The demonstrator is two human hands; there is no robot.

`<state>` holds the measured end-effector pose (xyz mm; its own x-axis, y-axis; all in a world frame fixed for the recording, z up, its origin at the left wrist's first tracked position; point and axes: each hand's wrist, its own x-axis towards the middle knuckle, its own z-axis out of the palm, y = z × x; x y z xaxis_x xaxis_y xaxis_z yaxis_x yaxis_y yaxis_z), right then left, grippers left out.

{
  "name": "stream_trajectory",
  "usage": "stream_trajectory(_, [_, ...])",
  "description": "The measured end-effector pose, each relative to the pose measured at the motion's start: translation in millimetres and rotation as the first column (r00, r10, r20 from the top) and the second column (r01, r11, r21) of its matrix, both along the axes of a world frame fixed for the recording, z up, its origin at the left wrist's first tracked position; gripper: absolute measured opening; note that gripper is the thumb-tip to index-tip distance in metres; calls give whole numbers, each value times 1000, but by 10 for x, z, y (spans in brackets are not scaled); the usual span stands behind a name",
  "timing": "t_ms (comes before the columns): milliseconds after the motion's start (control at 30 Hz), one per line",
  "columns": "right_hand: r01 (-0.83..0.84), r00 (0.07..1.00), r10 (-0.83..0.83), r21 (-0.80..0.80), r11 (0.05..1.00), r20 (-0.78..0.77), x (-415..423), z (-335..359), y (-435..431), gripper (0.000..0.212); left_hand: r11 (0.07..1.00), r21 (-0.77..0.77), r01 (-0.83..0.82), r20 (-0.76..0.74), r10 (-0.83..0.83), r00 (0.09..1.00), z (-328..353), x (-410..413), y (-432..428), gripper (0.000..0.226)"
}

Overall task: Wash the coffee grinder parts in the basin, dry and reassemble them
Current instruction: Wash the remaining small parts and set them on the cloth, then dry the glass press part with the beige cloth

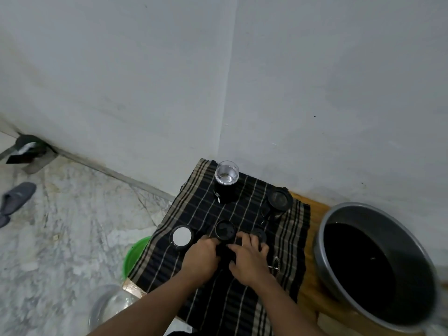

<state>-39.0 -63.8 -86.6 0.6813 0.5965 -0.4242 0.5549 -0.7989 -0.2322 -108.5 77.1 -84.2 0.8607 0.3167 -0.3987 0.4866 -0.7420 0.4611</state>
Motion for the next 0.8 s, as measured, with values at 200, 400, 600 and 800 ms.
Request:
stream_trajectory(200, [8, 1000, -8, 60, 998, -4, -20, 22, -34, 52, 990, 114, 87, 0, -87, 996, 35, 9, -14, 27])
stream_trajectory(400, [153, 986, -166, 255, 955, 31, 102, 120, -133, 41, 975, 165, 145, 41, -154, 987, 167, 217, -55, 28])
stream_trajectory(600, [539, 818, -557, 535, 651, -147, 496, 234, -419, 24, 993, 25, 111, 229, -114, 967, 319, 836, -189, 32])
stream_trajectory(800, [724, 648, -657, 577, 377, -384, 1067, 436, -629, 39, 980, -143, 138, 280, -94, 955, 263, 1422, -410, 90])
